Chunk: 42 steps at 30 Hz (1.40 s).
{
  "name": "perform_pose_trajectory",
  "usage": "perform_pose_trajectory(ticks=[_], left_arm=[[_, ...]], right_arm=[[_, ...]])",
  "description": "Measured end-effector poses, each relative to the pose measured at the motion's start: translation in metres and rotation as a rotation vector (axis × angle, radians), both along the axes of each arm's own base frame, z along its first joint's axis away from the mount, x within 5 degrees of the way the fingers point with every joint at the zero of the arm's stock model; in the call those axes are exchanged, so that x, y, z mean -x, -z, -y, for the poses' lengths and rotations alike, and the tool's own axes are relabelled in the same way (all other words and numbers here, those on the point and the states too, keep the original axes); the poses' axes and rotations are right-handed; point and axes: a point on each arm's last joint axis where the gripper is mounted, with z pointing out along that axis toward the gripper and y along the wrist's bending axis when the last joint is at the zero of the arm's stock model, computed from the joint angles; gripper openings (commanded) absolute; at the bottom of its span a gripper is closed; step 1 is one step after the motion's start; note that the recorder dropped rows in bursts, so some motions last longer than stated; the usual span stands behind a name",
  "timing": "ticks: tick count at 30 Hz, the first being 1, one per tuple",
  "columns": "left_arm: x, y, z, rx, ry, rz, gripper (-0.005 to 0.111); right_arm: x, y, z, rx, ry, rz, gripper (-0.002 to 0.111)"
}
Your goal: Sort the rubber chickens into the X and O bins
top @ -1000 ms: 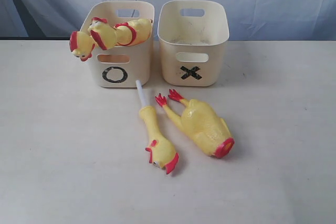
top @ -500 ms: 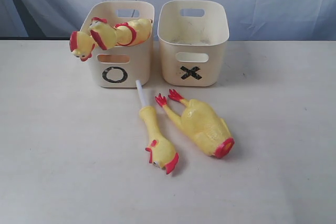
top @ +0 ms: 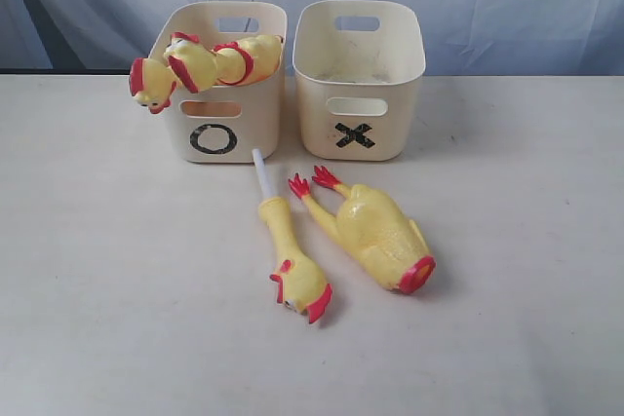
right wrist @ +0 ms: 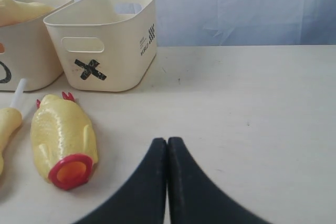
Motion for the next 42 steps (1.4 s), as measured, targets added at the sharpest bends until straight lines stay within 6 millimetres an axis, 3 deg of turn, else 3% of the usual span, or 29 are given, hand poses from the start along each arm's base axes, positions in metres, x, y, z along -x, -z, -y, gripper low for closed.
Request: perform_pose_trajectory(ticks=[9,18,22,31,37,42], left_arm=[[0.050,0.039,-0.009,0.026,0.008,0.153,0.000],[0.079,0.073,-0.013,0.052,0.016,0.294,0.000],[0.091,0.075,-0.015,0.063,0.017,0.357,0.000],[0.097,0.081,-0.016,0.071,0.020,0.406,0.000],[0.096,0.083,-0.016,0.080,0.021,0.410,0.000],[0.096,0.083,-0.015,0.082,0.021,0.410,0.000]], right_arm=[[0.000,0.000,0.000,0.000,0.000,0.000,0.000],[0.000,0.000,0.000,0.004,0.000,0.001,0.000],[0.000,0.000,0.001,0.018,0.002,0.008,0.000],[-0.002,-0.009,0.001,0.008,0.004,0.100,0.000],[-0.002,-0.025,0.000,-0.215,0.021,0.251,0.000],[-0.002,-0.030,0.001,-0.271,0.029,0.299,0.000]])
